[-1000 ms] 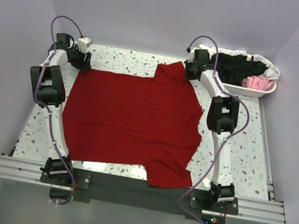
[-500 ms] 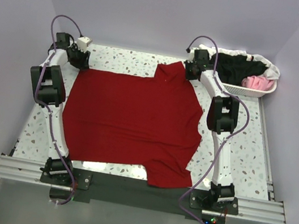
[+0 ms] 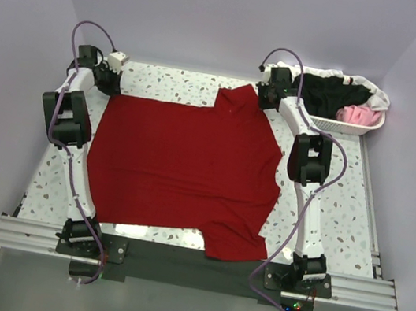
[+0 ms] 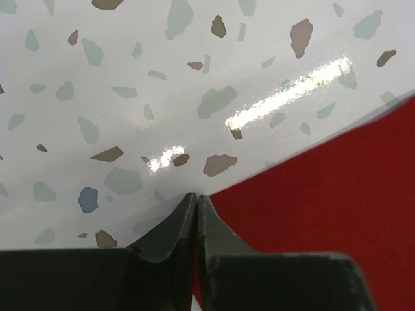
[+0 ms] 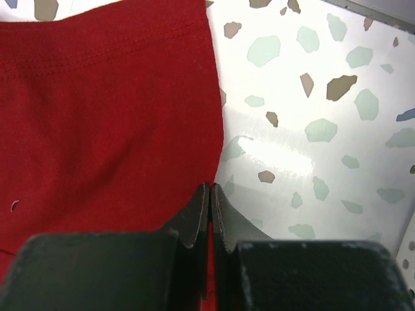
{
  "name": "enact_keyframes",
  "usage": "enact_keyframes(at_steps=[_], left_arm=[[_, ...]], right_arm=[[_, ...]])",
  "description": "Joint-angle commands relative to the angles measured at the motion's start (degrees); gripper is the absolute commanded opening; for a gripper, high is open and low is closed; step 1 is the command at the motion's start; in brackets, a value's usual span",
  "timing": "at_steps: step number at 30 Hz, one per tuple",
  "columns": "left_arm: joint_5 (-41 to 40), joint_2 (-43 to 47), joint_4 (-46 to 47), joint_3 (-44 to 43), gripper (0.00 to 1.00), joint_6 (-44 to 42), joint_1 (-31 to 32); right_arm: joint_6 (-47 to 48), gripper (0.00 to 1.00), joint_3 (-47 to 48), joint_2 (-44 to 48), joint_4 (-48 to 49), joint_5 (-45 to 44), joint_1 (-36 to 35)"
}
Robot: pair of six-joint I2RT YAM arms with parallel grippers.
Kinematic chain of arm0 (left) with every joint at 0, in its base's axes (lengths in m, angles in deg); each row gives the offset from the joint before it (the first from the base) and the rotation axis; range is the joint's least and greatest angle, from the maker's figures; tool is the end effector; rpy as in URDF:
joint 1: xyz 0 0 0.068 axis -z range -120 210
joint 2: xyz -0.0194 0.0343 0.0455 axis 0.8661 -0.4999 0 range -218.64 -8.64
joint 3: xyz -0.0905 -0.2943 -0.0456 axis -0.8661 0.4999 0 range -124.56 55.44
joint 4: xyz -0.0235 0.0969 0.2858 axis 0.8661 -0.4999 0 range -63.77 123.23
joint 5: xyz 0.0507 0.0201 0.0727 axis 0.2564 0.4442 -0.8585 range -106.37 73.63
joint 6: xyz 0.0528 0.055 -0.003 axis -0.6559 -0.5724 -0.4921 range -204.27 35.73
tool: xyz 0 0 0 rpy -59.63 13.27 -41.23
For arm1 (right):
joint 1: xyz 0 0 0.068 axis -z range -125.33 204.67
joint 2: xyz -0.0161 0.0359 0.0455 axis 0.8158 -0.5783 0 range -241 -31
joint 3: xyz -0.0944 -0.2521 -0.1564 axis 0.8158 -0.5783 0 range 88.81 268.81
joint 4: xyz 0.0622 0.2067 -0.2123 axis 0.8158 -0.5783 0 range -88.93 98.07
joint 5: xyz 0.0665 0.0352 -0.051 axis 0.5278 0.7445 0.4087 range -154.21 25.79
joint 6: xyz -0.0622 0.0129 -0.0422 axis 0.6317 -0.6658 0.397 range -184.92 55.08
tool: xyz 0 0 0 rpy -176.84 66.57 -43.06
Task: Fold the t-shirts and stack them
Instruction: Fold the tshirt
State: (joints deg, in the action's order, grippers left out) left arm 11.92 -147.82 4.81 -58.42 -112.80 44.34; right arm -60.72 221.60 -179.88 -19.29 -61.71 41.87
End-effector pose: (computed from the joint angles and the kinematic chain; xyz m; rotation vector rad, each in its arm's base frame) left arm 0.5991 0.1363 0.1372 0.4593 2.3309 -0.2613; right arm 0.6571 0.1522 0.1528 -0.3663 2.3026 0.1260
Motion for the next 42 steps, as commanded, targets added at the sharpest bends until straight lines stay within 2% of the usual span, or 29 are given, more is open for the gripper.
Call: enact_keyframes(at_steps=[1,2,6,13,18,23,24,28,31,42], left_arm=[[1.33,-1.54,-1.81,-2.15,0.06,-0.56,0.19],[1.24,-1.54,-1.64,-2.15,0.00,-0.47,0.19],[1.67,-0.40,-0.06,-1.89,0.00,0.32,0.10],[2.82,5.66,8.99,3.03,0.00,3.22,-0.16],[4.31,7.60,10.76,3.38,0.00,3.75,-0.95],[3.96,6.46,7.95,2.07,0.00,2.70,-1.04],[3.44,6.02,6.82,1.28,0.03,2.69,-1.04],[1.77,4.79,6.28,1.80,0.35,2.96,-1.04],[-0.08,4.27,6.89,2.15,0.43,3.22,-1.04],[-4.74,-0.57,4.61,-2.06,0.45,3.49,-0.78]], right_arm=[[1.33,0.00,3.44,0.08,3.18,-0.39,0.23],[1.50,0.00,3.53,0.25,3.18,-0.39,0.32],[2.03,0.00,3.70,0.87,3.80,-0.66,0.32],[3.35,0.00,4.40,3.15,5.82,-0.74,0.49],[4.05,0.00,4.41,5.26,6.35,0.22,0.58],[4.84,0.00,3.79,5.35,6.08,0.40,0.58],[4.85,0.00,3.36,5.27,6.08,0.40,0.58],[4.76,0.00,2.56,5.00,6.35,0.66,0.58],[4.76,0.00,2.56,4.74,6.35,0.66,0.58],[5.11,0.00,2.74,4.03,6.44,0.49,0.49]])
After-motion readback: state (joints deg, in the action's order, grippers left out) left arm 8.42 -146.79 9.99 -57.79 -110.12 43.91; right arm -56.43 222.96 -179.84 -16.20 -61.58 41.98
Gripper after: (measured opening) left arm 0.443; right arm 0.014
